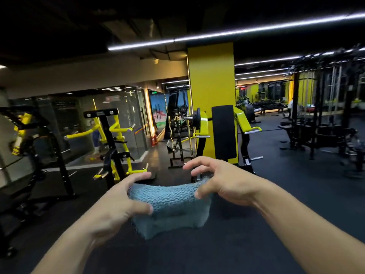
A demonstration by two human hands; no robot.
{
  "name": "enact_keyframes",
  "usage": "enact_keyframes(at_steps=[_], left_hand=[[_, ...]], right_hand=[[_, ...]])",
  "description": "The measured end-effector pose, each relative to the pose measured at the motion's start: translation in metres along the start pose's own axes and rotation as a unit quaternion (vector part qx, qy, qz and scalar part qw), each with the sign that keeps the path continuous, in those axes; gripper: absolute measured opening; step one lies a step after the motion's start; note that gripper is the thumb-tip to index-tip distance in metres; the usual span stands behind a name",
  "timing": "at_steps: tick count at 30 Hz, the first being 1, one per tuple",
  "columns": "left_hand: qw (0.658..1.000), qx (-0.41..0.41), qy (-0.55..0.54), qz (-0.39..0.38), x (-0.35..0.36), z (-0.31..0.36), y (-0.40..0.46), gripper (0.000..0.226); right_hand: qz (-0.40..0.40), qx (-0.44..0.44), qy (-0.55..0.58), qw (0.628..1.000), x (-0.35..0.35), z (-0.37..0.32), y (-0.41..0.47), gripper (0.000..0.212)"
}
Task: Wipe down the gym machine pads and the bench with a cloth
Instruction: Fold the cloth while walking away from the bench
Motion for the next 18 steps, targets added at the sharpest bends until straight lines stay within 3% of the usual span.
enact_keyframes(at_steps=[5,11,13,15,18], left_hand=[[0.967,0.085,0.238,-0.016,-0.002,0.002,0.036,0.057],[0.950,0.104,0.289,-0.063,-0.021,-0.026,0.046,0.007],[0.924,0.121,0.349,-0.095,-0.026,-0.049,0.048,0.029],[0.912,0.131,0.374,-0.109,-0.030,-0.067,0.048,0.048],[0.920,0.127,0.349,-0.129,-0.037,-0.080,0.050,0.050]], right_hand=[[0.011,-0.038,-0.188,0.981,0.018,-0.009,0.006,0.047],[0.043,-0.050,-0.315,0.947,0.054,0.018,0.015,0.022],[0.048,-0.050,-0.337,0.939,0.075,0.032,0.014,0.010],[0.041,-0.046,-0.339,0.939,0.093,0.043,0.012,0.015],[0.042,-0.040,-0.333,0.941,0.106,0.047,0.011,0.020]])
Point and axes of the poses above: each hand's wrist, its own y-axis towards the middle knuckle, its own x-axis out of the palm, z = x × y, the point moved 9 cm from there along y, towards the middle knuckle, and after that the axes turned 11 degrees about z, right-handed, at the moved point
